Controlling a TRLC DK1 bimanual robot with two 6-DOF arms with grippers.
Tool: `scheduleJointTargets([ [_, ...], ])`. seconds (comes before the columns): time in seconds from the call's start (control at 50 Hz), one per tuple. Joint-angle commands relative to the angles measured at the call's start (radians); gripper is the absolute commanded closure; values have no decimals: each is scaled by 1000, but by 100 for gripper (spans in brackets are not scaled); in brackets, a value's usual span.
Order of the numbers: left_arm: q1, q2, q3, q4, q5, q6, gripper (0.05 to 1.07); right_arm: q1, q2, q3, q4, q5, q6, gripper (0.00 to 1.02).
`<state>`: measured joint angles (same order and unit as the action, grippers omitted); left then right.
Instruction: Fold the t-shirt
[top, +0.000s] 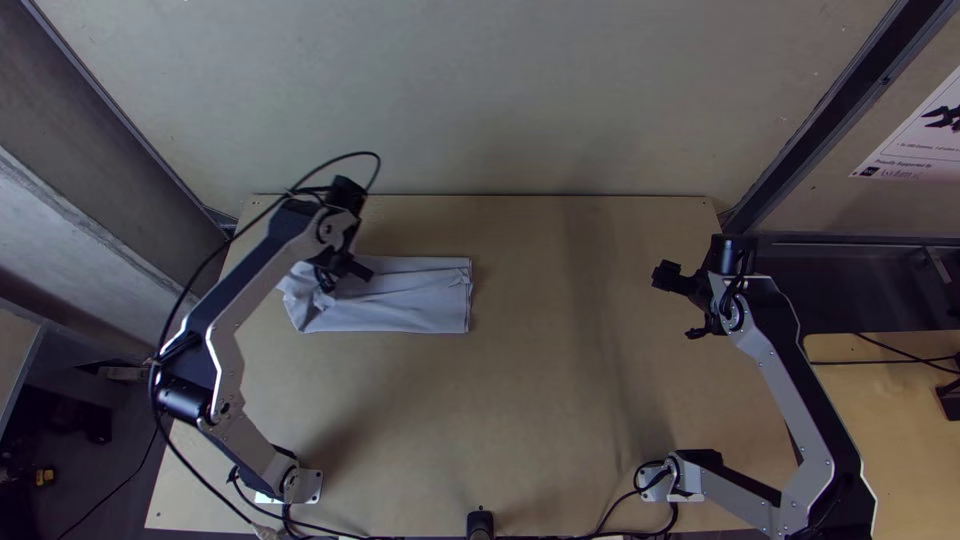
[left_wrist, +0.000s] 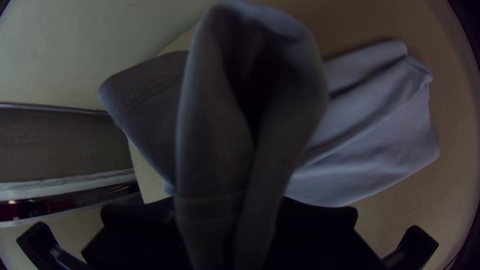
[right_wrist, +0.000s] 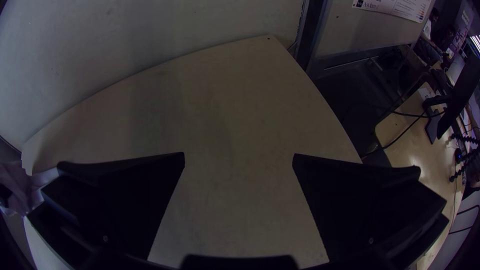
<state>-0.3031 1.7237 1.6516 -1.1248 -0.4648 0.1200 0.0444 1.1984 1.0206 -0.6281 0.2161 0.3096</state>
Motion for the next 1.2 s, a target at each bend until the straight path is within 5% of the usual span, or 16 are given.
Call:
scheduleJointTargets([
  [0.0, -51, 40, 30, -32, -21, -43, 105, -5, -23, -22, 8, -6, 3, 3],
  [0.6, -286, 335, 255, -112, -18, -168, 103, -1, -36, -91, 31, -6, 13, 3],
  [0.62, -289, 352, 272, -112, -18, -175, 98, -1, -37, -94, 31, -6, 13, 3],
  [0.66, -307, 387, 312, -118, -18, -194, 72, 0, -40, -102, 33, -6, 13, 3],
  [0.72, -341, 442, 392, -144, -18, -212, 8, 3, -48, -117, 33, -6, 13, 3],
  [0.84, -396, 586, 674, -204, 109, -296, 9, 17, -77, -169, 44, -6, 25, 3],
  [0.98, -450, 563, 708, 25, 428, -372, 10, 45, -118, -254, 70, -6, 33, 3],
  [1.18, -473, 545, 700, 79, 486, -384, 10, 49, -160, -306, 96, -4, 33, 3],
])
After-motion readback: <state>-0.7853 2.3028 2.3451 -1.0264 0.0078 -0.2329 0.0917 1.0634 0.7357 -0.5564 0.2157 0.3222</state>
